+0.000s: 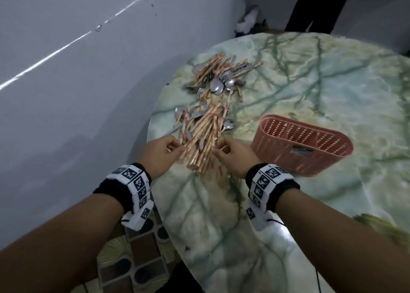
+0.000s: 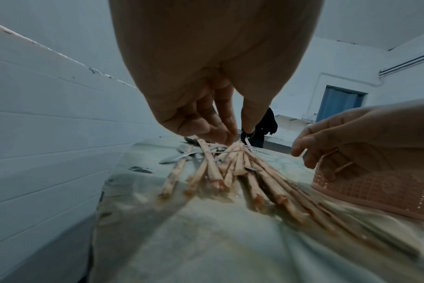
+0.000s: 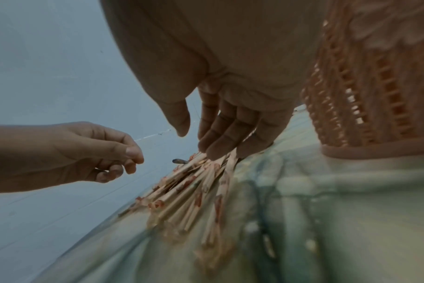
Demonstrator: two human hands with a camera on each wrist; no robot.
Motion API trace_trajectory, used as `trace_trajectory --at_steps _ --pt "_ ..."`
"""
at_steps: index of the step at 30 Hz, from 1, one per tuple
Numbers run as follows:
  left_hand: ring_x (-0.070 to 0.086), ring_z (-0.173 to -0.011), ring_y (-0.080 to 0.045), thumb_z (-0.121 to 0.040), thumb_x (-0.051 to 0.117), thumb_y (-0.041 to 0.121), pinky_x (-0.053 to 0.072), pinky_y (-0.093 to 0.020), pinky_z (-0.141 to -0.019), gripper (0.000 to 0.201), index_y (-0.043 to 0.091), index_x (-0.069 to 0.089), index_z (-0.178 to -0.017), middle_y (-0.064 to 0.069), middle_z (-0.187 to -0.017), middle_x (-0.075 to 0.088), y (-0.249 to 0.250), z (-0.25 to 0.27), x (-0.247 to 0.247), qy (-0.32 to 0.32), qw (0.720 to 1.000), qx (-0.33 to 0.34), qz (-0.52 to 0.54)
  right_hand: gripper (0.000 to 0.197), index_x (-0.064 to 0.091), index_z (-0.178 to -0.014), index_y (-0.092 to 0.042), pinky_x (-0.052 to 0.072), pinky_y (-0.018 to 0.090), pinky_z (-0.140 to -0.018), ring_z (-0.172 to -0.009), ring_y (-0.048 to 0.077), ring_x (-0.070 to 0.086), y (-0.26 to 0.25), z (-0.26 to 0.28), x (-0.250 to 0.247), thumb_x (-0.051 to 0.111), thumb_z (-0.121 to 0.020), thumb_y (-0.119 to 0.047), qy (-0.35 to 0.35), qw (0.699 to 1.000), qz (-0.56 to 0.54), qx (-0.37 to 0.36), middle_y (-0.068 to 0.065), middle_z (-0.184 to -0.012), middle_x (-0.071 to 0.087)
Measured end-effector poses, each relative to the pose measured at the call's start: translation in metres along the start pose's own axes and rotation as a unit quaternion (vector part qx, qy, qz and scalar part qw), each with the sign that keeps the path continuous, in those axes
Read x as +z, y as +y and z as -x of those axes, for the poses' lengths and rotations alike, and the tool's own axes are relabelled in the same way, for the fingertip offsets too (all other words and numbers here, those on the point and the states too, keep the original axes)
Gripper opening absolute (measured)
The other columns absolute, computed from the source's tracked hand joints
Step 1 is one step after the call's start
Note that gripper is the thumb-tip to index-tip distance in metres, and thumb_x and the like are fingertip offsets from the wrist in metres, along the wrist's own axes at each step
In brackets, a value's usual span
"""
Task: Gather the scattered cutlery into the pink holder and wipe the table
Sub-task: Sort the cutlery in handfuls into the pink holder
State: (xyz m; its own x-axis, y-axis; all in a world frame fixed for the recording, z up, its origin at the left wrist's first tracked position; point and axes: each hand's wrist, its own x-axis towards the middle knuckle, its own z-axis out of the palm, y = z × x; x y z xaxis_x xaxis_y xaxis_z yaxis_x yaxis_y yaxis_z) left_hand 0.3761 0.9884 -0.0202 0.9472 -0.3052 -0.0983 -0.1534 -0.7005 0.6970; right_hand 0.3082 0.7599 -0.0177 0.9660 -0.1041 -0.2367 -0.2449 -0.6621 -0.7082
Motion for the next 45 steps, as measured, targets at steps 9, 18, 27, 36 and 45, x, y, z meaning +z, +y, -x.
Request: trace_trajectory --at_steps 9,18,27,36,45 --pt "0.062 -0.069 -0.011 -0.099 0.062 0.026 0.048 -0.012 -0.053 0.013 0.014 0.066 -0.094 0.003 -0.085 0.066 -0.045 -0.065 -0.045 -0.027 0.999 0.032 -0.022 0.025 0.062 -0.098 -0.023 0.05 0.03 -0.066 -0.08 0.014 0.062 -0.042 -0.062 0.032 0.057 -0.099 -0.047 0.077 0.995 0.048 0.052 -0.007 -0.086 0.065" --pt "0.061 -0.096 -0.032 -0.092 0.062 0.026 0.052 -0.042 -0.081 0.031 0.013 0.06 -0.119 -0.011 -0.105 0.06 -0.051 -0.125 -0.021 -0.145 0.966 0.114 -0.182 0.036 0.05 -0.137 -0.035 0.054 0.038 -0.082 -0.096 0.026 0.062 -0.08 -0.109 0.07 0.051 -0.102 -0.036 0.054 0.986 0.154 -0.029 0.006 -0.114 0.06" --pt "0.055 -0.075 -0.031 -0.101 0.041 0.013 0.038 -0.038 -0.064 0.011 0.014 0.039 -0.111 -0.01 -0.085 0.055 -0.054 -0.134 -0.015 -0.182 0.959 0.143 -0.164 0.018 0.051 -0.1 -0.018 0.054 0.04 -0.073 -0.084 0.025 0.06 -0.073 -0.114 0.077 0.057 -0.097 -0.034 0.079 0.974 0.213 0.018 0.003 -0.1 0.057" --pt "0.058 -0.07 -0.031 -0.106 0.037 0.047 0.043 -0.04 -0.064 0.043 0.019 0.046 -0.075 -0.002 -0.069 0.055 -0.08 -0.129 -0.031 -0.117 0.988 0.073 -0.076 0.036 0.035 -0.133 -0.009 0.042 0.032 -0.049 -0.056 0.021 0.055 -0.077 -0.109 0.053 0.043 -0.099 -0.002 0.182 0.981 0.047 0.048 0.007 -0.072 0.059" --pt "0.058 -0.066 -0.02 -0.098 0.056 0.045 0.044 -0.032 -0.053 0.032 0.015 0.049 -0.087 -0.005 -0.082 0.062 -0.079 -0.123 -0.022 -0.115 0.991 -0.03 -0.054 0.02 0.04 -0.116 -0.015 0.057 0.044 -0.072 -0.073 0.023 0.063 -0.071 -0.102 0.057 0.039 -0.103 -0.031 0.109 0.981 0.125 0.098 0.001 -0.088 0.064"
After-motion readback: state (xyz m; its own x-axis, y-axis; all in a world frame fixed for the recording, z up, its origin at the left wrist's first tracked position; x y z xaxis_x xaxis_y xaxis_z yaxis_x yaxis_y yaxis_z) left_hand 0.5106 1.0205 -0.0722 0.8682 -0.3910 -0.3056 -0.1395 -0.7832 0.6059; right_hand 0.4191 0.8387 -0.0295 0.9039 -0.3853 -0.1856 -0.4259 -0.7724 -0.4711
